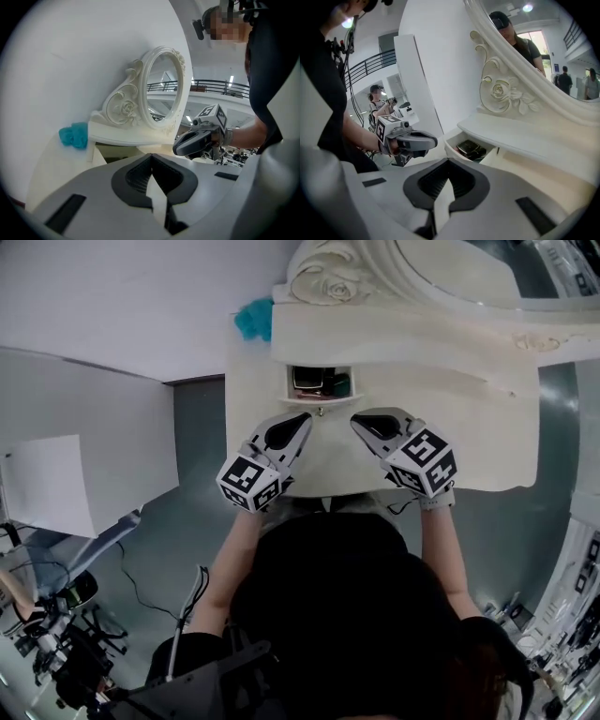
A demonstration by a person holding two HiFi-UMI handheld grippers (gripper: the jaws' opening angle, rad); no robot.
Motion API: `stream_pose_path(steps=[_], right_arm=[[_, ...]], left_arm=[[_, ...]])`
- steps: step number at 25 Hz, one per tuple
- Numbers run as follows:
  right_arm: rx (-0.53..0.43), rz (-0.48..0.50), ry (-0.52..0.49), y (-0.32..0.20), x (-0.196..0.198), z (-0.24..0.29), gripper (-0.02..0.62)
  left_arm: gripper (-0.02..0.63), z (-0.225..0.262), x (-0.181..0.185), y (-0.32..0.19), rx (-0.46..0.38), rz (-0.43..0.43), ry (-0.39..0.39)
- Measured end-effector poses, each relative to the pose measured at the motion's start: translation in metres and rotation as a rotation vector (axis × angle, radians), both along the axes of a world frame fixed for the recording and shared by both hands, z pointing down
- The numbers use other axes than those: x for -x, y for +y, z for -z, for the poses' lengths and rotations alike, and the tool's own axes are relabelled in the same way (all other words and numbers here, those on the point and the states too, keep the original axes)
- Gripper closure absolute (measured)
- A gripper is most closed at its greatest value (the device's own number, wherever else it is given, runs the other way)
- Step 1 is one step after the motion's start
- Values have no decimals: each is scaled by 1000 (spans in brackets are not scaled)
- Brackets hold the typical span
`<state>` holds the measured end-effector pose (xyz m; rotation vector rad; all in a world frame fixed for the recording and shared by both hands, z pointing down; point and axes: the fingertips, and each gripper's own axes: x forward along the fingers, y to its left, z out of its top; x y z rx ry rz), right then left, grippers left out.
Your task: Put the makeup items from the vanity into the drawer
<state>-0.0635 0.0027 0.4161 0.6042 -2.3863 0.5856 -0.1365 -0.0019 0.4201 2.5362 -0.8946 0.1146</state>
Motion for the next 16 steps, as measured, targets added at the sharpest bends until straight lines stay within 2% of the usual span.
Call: stream_pose_path(steps=[3, 6, 11, 16], right_arm=[[-9, -41, -3, 12, -2, 2, 574], [-16, -43, 8, 30, -6, 1, 574], [-28, -6, 14, 58, -16, 6, 574], [-59, 32, 25, 80, -24, 22, 574]], left_arm=[[594, -1, 0, 2, -7, -41, -9], [594, 4, 2, 7, -31, -44, -23], [594, 19, 10, 32, -53, 31, -16], [594, 20, 27, 69, -23, 134, -31]])
